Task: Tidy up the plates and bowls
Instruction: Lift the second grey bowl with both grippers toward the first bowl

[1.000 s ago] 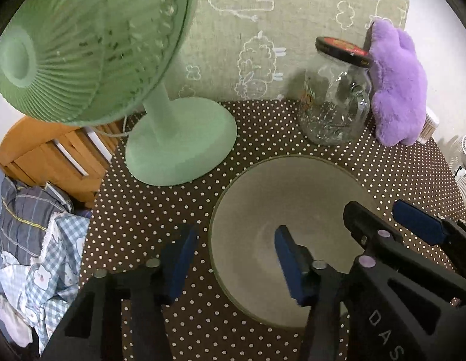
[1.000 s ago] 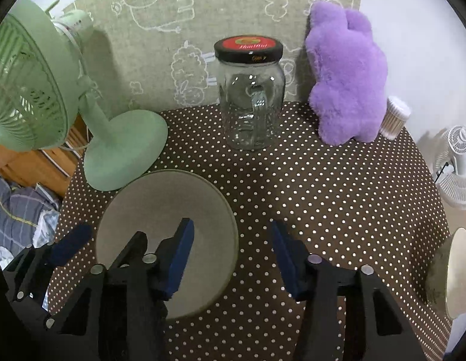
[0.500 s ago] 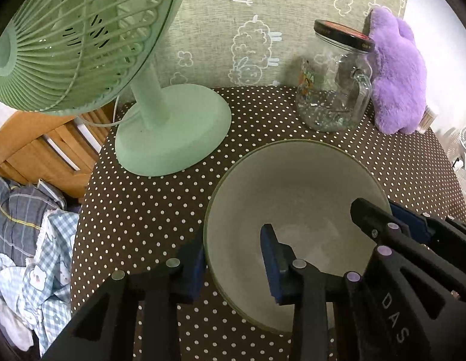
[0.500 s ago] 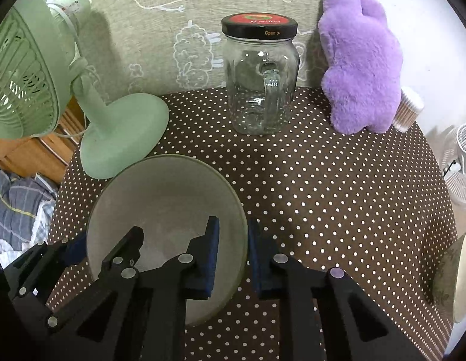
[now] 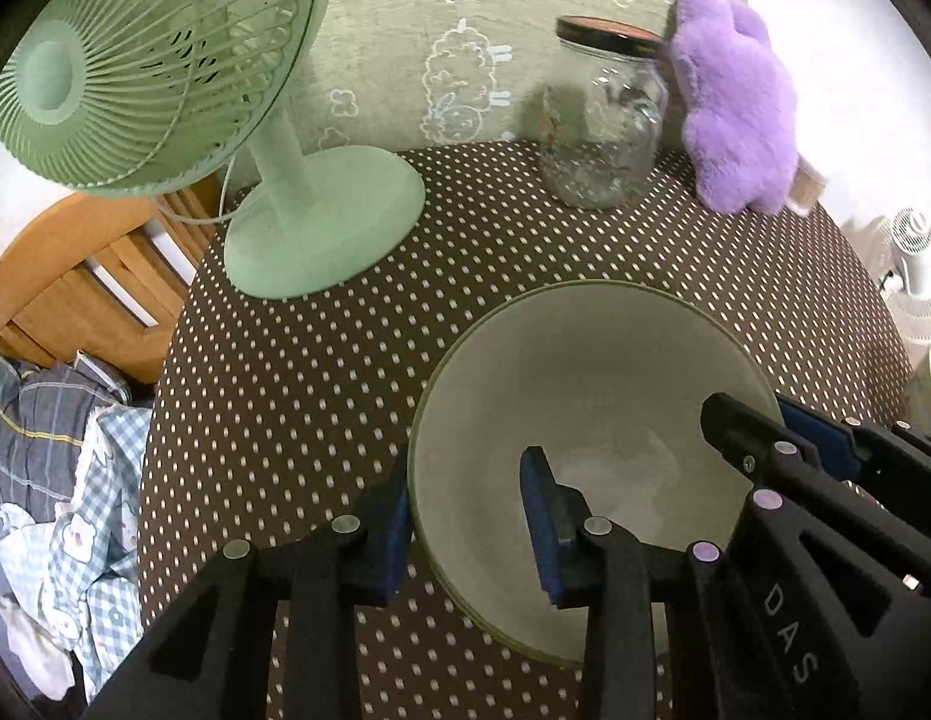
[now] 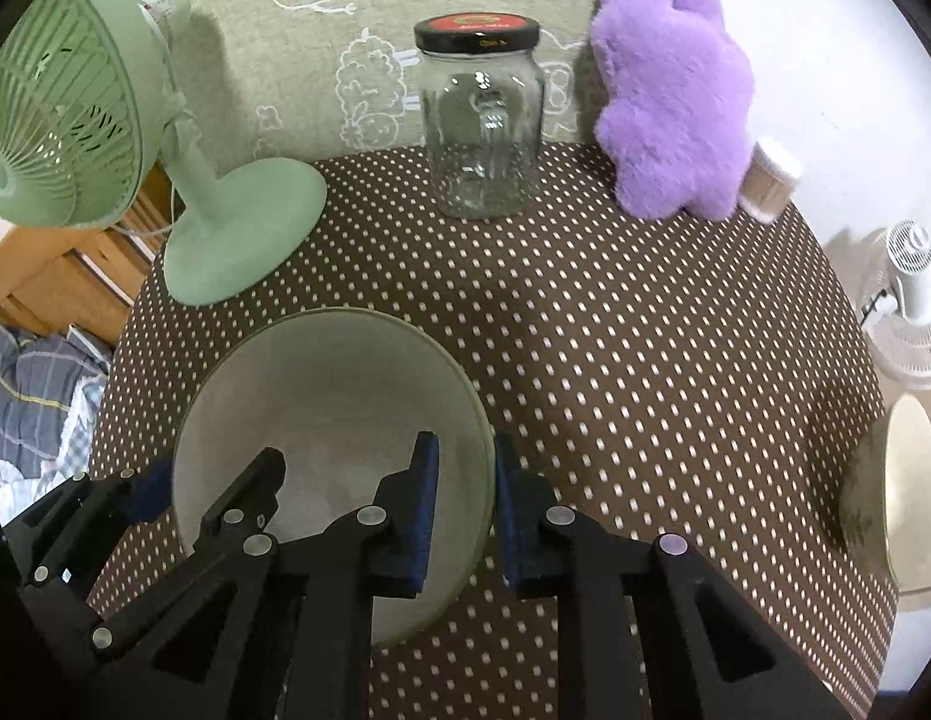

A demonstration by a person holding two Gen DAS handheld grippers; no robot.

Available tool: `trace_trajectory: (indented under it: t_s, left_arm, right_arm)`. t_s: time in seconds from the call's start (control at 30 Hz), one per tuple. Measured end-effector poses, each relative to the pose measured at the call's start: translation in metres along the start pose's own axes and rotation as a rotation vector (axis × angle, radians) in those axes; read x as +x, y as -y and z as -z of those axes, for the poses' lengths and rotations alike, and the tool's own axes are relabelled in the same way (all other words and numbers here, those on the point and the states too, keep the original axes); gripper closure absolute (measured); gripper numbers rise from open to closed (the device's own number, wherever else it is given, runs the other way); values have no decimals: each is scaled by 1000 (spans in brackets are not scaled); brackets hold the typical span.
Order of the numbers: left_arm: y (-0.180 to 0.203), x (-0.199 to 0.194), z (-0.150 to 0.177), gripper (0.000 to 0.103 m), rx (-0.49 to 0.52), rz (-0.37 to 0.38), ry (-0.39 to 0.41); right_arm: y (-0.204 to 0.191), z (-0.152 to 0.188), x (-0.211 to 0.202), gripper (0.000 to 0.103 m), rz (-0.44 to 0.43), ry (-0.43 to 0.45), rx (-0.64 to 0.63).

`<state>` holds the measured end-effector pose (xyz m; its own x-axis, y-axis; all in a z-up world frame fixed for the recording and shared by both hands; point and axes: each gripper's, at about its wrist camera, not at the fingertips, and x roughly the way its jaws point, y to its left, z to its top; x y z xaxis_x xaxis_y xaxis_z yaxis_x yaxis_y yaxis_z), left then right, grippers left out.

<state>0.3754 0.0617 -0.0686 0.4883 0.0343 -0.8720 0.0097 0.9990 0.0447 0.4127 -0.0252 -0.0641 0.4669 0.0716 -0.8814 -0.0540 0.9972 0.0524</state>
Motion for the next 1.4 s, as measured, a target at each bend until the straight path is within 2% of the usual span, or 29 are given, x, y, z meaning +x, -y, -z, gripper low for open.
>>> trace_trajectory:
  t_s: [0.67, 1.03, 1.4]
  left_arm:
    - [12, -28, 53, 70, 46, 5, -58]
    - [14, -31, 61, 70, 54, 3, -67]
    - [13, -34, 57, 70, 69, 13, -54]
  right_arm:
    - [9, 62, -32, 82, 3, -54, 35]
    - [12, 75, -38, 82, 1, -64, 49]
    - [10, 70, -39, 82, 6, -63, 13]
